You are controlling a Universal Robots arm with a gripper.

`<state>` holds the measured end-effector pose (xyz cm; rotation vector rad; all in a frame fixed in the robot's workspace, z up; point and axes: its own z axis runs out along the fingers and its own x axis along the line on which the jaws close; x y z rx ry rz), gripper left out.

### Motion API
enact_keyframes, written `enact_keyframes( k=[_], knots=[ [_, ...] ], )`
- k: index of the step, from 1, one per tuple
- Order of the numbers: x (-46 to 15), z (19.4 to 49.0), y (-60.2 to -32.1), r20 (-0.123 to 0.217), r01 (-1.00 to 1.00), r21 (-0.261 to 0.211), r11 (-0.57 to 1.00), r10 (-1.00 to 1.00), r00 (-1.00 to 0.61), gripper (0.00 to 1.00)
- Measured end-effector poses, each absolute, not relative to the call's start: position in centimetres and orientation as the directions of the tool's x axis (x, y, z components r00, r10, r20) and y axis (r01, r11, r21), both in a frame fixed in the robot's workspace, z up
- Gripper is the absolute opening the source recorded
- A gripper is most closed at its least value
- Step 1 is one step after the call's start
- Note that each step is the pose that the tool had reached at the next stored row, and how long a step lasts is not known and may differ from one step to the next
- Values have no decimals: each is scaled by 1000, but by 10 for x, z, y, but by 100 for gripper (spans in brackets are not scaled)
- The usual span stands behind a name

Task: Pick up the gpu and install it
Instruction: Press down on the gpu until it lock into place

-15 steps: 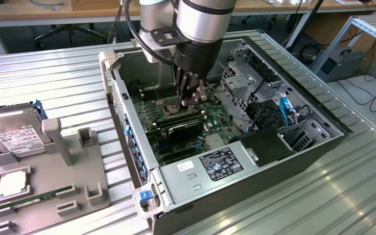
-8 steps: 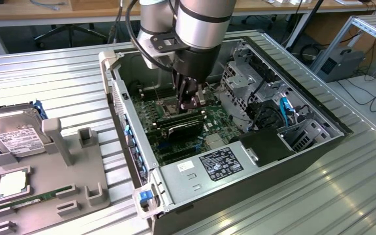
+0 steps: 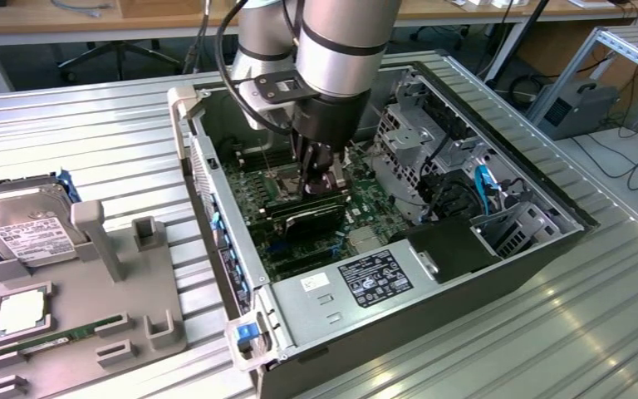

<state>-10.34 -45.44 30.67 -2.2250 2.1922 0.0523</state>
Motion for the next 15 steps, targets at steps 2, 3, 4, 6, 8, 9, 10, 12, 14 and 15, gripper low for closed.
enact_keyframes(
  k=[2, 3, 4, 6, 8, 9, 10, 12, 14, 15],
  knots=[
    [-103, 306, -454, -37, -1000, 11, -15, -999, 15, 11],
    [-103, 306, -453, -36, -1000, 11, -15, -999, 15, 11],
    [-103, 306, -453, -36, -1000, 11, -15, -999, 15, 11],
    [-103, 305, -452, -37, -1000, 11, -15, -999, 15, 11],
    [-103, 305, -452, -37, -1000, 11, -15, -999, 15, 11],
    [-103, 305, -451, -36, -1000, 11, -15, -999, 15, 11],
    [-103, 303, -451, -37, -1000, 11, -15, -999, 15, 11],
    [-103, 301, -451, -37, -1000, 11, -15, -999, 15, 11],
    [-103, 300, -451, -36, -1000, 11, -15, -999, 15, 11],
    [-103, 300, -451, -36, -1000, 11, -15, -999, 15, 11]
  ],
)
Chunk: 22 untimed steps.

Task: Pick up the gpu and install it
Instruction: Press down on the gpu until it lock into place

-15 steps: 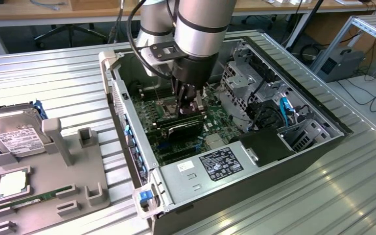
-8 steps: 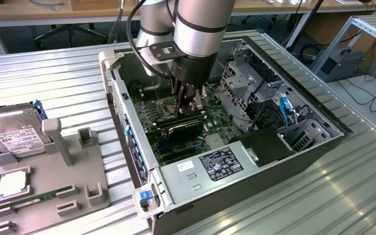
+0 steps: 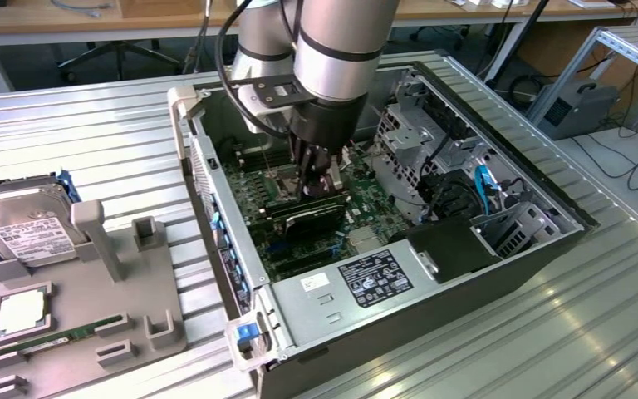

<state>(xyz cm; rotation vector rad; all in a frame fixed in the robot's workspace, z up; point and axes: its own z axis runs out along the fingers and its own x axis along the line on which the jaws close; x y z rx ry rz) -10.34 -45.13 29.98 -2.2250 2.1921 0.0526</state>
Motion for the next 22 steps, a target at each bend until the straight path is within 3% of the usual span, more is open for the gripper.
enact_keyframes(
  k=[22],
  knots=[
    [-106, 277, -450, -37, -1000, 11, -15, -999, 15, 11]
  ],
)
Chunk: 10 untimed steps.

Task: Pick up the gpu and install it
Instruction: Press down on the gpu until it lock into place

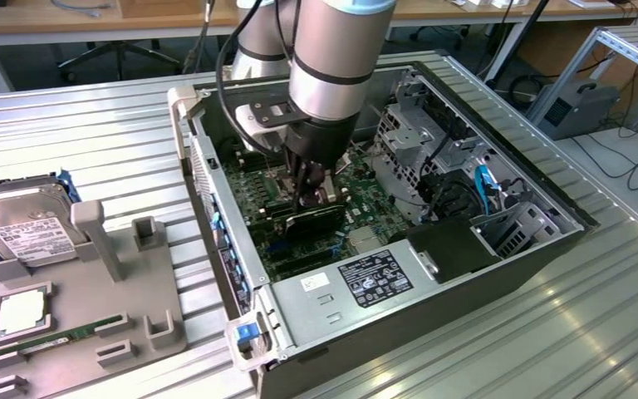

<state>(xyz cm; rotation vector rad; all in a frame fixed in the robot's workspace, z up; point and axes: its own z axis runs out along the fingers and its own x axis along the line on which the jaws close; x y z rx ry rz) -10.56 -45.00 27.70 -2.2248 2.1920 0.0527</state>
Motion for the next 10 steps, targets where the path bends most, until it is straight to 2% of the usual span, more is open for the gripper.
enact_keyframes(
  k=[10],
  knots=[
    [-106, 272, -450, -37, -1000, 11, -15, -999, 15, 11]
  ],
)
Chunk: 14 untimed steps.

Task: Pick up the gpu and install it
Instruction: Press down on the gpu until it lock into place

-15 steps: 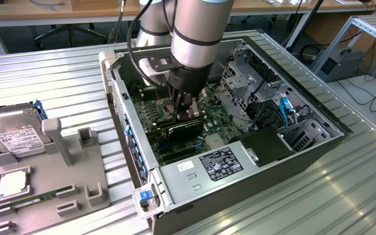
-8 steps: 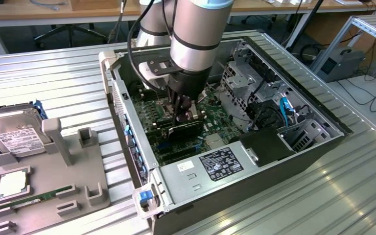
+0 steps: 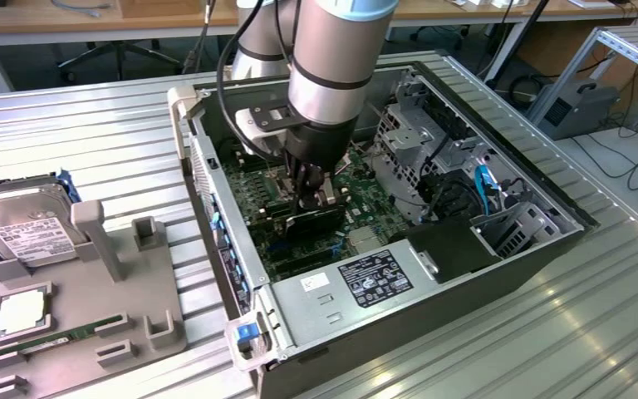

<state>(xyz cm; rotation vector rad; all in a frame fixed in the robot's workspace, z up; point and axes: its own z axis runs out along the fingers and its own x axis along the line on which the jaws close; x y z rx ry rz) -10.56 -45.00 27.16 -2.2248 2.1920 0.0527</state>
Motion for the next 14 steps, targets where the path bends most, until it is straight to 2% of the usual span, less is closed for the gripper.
enact_keyframes(
  k=[14],
  knots=[
    [-106, 270, -450, -36, -1000, 11, -15, -999, 15, 11]
  ],
)
